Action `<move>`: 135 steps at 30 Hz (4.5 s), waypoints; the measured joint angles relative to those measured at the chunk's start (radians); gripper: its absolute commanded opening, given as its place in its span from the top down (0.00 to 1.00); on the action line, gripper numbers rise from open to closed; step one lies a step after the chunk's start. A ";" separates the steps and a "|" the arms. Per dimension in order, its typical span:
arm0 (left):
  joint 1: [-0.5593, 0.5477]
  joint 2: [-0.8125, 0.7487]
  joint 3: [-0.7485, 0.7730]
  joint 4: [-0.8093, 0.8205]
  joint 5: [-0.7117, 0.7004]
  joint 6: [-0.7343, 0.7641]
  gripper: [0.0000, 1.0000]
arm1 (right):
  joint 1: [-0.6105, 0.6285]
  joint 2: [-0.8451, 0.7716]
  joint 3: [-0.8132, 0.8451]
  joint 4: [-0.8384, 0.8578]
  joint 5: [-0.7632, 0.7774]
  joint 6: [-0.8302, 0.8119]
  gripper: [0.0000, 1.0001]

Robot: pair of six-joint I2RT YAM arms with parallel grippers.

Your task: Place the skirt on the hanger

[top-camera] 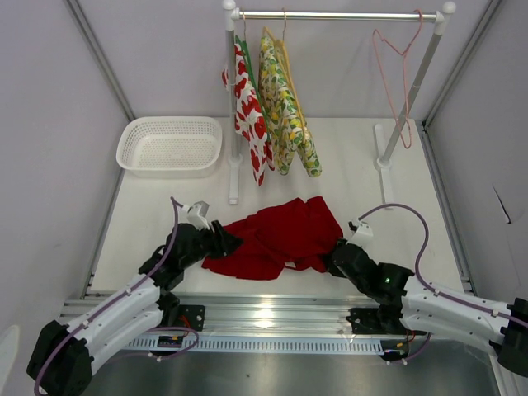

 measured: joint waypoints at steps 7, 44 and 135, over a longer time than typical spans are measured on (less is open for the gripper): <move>-0.022 -0.068 0.056 -0.095 0.055 0.032 0.36 | 0.008 0.074 0.000 0.021 0.000 0.003 0.69; -0.549 0.137 0.335 -0.545 -0.359 0.127 0.26 | 0.008 0.348 0.215 -0.043 -0.020 -0.036 0.53; -0.151 0.375 0.336 -0.050 0.163 0.156 1.00 | -0.457 0.367 0.120 0.179 -0.321 -0.315 0.87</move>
